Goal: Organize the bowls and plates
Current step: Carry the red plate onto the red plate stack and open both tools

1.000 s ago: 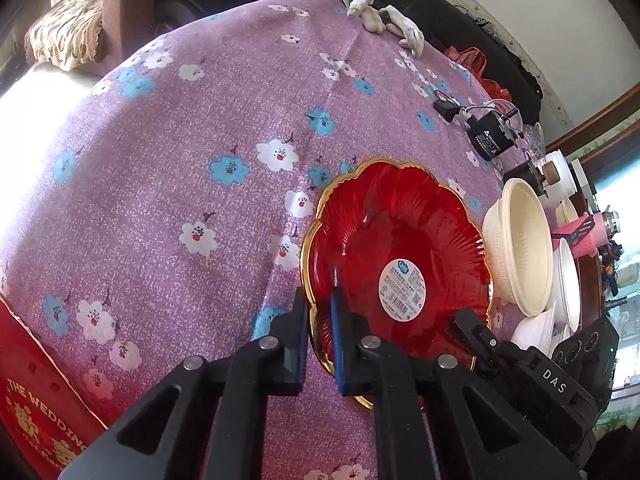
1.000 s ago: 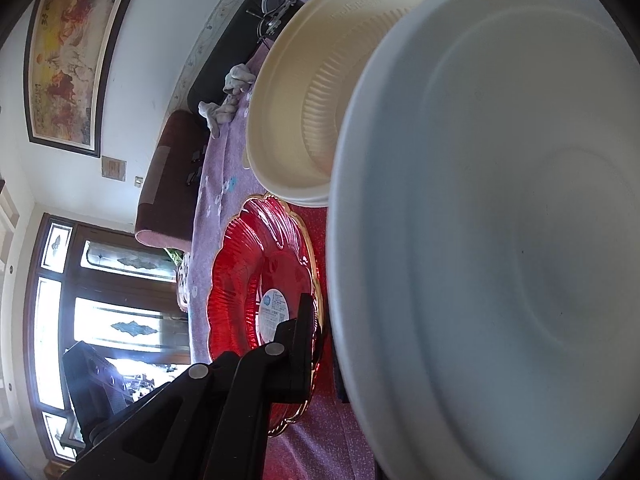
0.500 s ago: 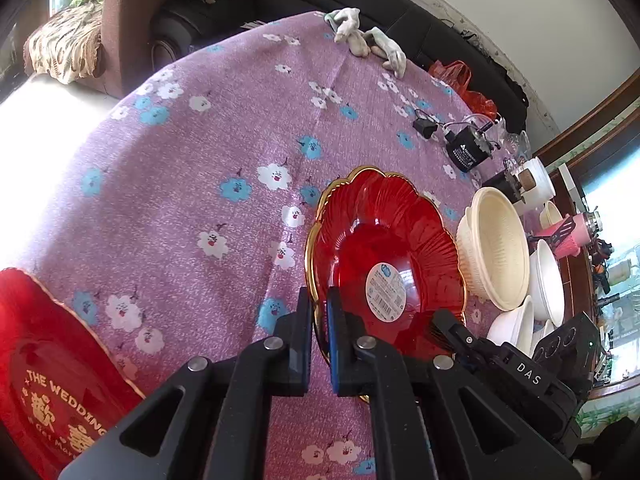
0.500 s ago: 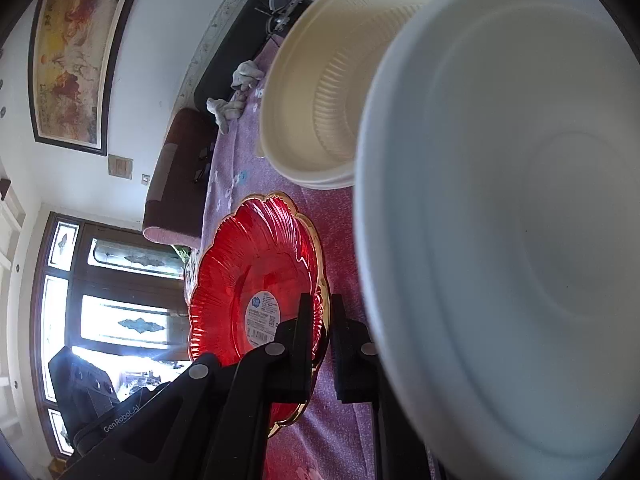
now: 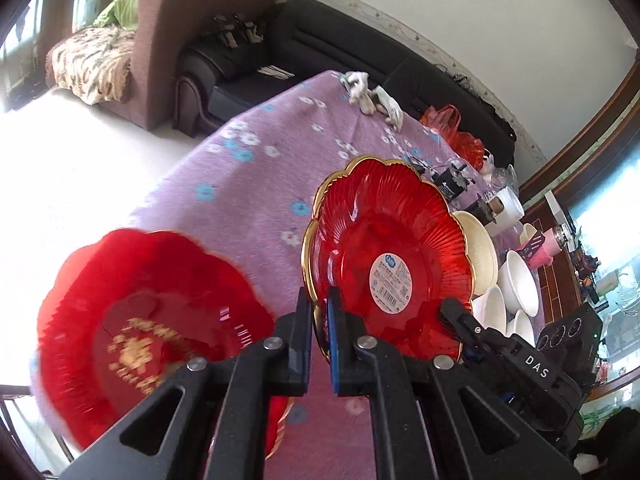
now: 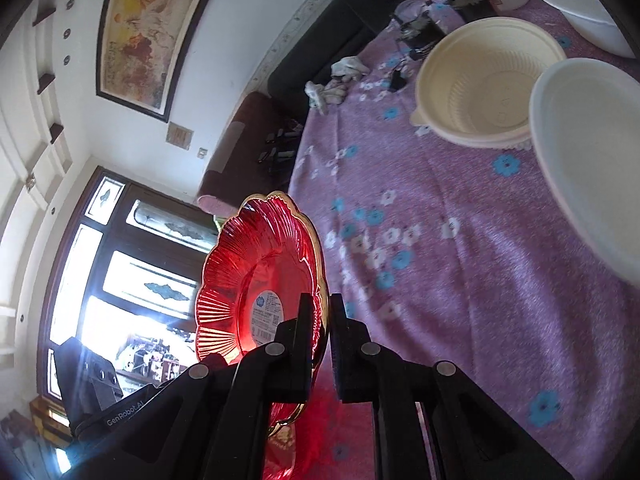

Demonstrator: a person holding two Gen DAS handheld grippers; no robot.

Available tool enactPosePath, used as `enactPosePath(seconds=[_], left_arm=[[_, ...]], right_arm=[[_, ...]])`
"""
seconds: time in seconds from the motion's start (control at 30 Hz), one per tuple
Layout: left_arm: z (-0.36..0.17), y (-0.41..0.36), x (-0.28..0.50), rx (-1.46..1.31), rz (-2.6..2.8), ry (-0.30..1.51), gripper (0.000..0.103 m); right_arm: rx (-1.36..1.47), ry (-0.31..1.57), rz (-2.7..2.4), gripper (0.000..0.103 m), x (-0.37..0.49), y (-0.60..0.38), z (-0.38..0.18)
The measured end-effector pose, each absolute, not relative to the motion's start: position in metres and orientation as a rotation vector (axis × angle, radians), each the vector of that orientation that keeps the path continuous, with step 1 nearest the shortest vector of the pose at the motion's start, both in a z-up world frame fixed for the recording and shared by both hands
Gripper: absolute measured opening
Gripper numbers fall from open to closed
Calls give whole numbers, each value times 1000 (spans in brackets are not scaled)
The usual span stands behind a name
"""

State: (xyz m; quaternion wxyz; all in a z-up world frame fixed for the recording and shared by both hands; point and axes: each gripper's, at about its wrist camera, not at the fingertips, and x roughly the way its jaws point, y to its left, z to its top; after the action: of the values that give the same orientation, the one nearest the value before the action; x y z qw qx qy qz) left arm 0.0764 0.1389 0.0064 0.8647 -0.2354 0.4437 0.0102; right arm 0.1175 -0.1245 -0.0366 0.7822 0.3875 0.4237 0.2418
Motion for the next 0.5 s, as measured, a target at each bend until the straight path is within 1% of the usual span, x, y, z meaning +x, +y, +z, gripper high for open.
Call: enactPosePath(seconds=[0.3,0.5], left_arm=[[11,195,-9,-465,118,896,8],[-16,225,-29,-469,176,953,9]], right_arm=[[715,975,640,9,61,-47,-25],[623,1069,651,9,46,-2,-50]])
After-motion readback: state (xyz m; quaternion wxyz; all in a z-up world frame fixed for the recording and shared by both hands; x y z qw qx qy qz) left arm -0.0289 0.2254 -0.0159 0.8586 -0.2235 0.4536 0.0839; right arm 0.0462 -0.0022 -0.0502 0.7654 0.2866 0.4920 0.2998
